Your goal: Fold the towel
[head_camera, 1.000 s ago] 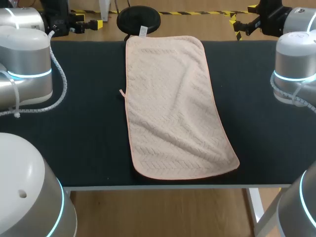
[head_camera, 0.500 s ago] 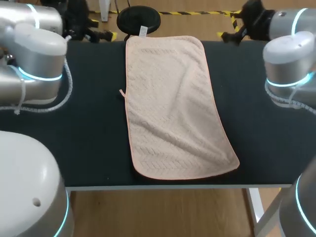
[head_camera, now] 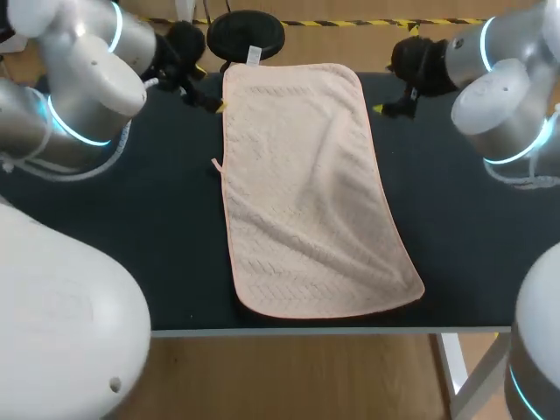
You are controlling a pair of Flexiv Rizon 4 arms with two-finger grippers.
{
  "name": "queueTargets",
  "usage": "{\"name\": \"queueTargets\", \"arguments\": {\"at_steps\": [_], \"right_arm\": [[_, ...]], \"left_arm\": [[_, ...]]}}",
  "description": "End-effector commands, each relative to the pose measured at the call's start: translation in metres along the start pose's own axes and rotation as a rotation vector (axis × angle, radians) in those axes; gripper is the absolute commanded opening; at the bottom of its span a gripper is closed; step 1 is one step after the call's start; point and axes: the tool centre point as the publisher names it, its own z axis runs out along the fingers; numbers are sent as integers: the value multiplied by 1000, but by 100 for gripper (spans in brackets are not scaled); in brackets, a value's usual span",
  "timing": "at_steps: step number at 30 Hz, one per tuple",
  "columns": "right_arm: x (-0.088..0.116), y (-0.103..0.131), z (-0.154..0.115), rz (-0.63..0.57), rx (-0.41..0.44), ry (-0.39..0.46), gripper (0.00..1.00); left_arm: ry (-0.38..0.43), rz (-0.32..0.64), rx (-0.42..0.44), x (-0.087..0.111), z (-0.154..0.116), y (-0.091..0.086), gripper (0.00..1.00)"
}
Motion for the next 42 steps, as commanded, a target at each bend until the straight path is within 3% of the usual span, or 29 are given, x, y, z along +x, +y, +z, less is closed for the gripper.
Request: {"name": "queueTargets", "arguments": {"at_steps": [1,7,12,20,28,42], "right_arm": [[2,-6,10,-251,507,359,100],[19,-12,25,-249,510,405,100],[25,-15,40,-232,508,427,100],[42,-22,68,-183,528,454,100],[62,-35,94,-149,541,440,100],[60,-44,110,-140,536,431,100]], "left_arm": [[74,137,-415,3,18,9,100],[130,185,-463,16,38,26,100],[186,159,-403,17,54,32,100],[186,178,-377,21,77,44,100],[206,142,-290,27,91,60,100],[238,227,-334,37,116,75,100]]}}
